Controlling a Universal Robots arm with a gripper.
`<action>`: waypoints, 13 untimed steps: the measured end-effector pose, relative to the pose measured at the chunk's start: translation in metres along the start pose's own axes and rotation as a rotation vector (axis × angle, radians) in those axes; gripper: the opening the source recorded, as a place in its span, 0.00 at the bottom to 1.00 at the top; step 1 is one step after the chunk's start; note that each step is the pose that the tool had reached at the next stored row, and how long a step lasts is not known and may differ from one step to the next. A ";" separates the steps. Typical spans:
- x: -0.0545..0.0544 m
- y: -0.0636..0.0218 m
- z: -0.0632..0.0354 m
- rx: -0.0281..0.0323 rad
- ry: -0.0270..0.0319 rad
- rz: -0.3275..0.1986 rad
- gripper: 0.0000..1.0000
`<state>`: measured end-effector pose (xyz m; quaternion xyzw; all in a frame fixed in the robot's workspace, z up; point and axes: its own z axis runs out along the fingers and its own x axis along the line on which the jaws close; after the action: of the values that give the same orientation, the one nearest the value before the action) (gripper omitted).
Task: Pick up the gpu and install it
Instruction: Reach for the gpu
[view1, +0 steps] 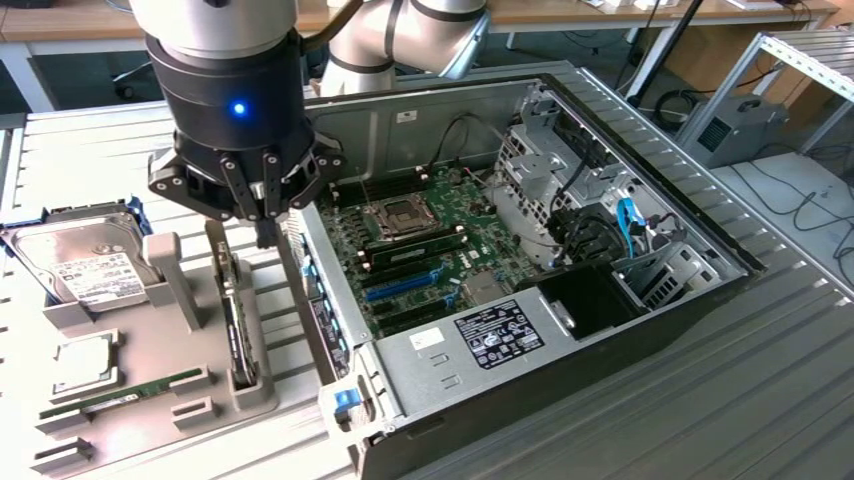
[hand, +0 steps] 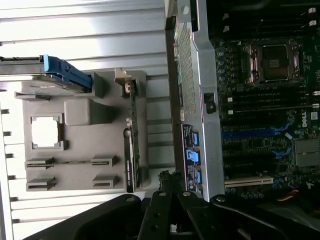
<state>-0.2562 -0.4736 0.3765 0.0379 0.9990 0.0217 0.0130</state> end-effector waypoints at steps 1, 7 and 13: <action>0.000 -0.0004 0.0000 -0.0001 0.0000 0.000 0.11; 0.000 -0.0022 0.0001 0.0000 0.0000 0.000 0.11; 0.000 -0.0042 0.0001 0.0000 0.0000 0.000 0.11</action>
<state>-0.2562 -0.4778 0.3762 0.0379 0.9990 0.0217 0.0131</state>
